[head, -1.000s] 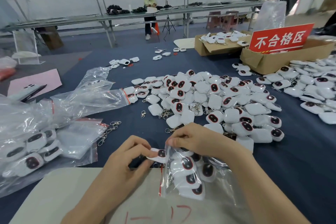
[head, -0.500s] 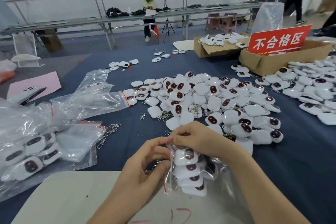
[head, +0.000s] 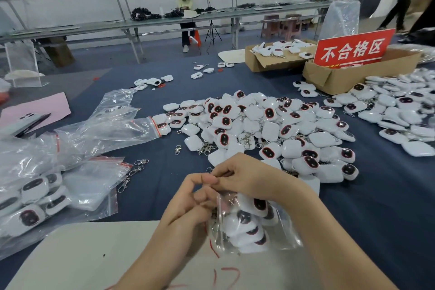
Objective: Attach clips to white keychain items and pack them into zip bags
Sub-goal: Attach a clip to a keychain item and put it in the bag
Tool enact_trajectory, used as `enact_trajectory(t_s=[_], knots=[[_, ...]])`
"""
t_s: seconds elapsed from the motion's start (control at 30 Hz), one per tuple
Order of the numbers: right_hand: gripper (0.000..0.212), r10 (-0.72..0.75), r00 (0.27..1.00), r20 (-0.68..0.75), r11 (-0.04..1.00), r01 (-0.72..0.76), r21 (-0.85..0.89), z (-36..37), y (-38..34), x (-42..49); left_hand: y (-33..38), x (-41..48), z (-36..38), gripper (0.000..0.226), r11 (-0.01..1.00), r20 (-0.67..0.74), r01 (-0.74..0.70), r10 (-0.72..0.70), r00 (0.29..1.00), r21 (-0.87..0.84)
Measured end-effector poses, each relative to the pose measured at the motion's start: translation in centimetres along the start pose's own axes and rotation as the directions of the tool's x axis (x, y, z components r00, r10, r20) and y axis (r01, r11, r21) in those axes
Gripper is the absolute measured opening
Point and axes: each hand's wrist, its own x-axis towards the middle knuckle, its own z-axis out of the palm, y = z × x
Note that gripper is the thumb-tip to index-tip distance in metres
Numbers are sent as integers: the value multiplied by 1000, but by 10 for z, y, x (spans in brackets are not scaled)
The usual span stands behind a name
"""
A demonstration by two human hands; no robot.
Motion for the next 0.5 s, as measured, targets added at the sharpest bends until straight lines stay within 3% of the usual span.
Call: enact_trajectory(t_s=[0.13, 0.23, 0.37, 0.5], knots=[[14, 4, 1000, -30, 998, -3, 59, -4, 0, -3, 5, -3, -4, 39, 964, -232, -66, 128, 964, 257], [14, -4, 985, -173, 1000, 7, 20, -9, 8, -3, 9, -2, -12, 42, 865, -320, -80, 268, 909, 496], [24, -40, 889, -456, 962, -90, -258, -18, 22, -2, 7, 2, -30, 41, 540, -273, 36, 367, 889, 841], [50, 83, 875, -477, 754, -368, -544, -17, 37, -3, 7, 17, -37, 29, 469, -306, 144, 291, 907, 871]])
